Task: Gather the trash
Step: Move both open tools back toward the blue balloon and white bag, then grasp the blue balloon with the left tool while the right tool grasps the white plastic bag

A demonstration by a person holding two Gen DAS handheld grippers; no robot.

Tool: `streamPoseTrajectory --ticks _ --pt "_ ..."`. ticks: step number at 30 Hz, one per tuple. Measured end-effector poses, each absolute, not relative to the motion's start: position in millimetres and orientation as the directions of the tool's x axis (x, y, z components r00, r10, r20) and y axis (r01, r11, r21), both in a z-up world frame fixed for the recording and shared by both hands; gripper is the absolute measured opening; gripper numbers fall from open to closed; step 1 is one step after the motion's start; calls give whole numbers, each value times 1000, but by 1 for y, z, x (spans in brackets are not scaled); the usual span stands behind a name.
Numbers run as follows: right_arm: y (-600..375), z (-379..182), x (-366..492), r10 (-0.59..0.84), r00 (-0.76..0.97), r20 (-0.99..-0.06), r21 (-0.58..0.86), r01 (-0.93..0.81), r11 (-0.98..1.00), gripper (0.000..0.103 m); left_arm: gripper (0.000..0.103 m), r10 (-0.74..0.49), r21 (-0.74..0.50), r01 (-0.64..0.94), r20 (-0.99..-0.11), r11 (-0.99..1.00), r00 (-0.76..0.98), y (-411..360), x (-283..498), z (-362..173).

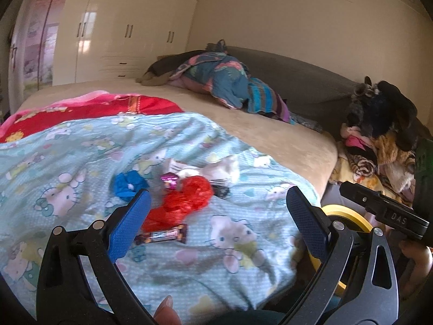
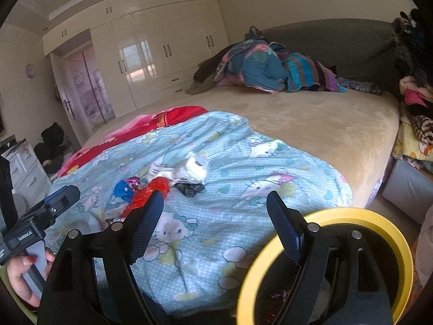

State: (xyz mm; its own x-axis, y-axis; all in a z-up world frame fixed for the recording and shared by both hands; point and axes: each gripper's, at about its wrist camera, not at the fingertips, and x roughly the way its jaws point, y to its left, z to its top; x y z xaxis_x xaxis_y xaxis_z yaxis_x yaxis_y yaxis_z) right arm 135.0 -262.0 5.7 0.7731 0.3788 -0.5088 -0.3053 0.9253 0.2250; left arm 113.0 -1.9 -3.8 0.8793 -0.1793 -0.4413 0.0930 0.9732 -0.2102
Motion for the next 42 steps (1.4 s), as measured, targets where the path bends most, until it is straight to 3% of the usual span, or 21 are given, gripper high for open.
streamPoseTrajectory --ticks 16,22,30,39,42 --pt "-201 -12 194 423 727 -540 243 -347 906 76 92 -94 -275 -53 -496 960 863 67 130 -30" --pt "-188 -20 226 377 737 -561 232 -298 926 77 91 -83 -285 -85 -531 955 844 85 152 -42" --pt "-173 -36 266 365 721 -589 253 -264 931 77 66 -118 -305 -83 -585 949 802 98 188 -62" --pt "-155 -61 305 344 694 -633 227 -259 939 76 53 -140 -314 -95 -648 945 749 104 223 -89" --pt "-155 -69 316 345 672 -655 232 -256 938 66 49 -137 -327 -121 -664 937 735 110 231 -96"
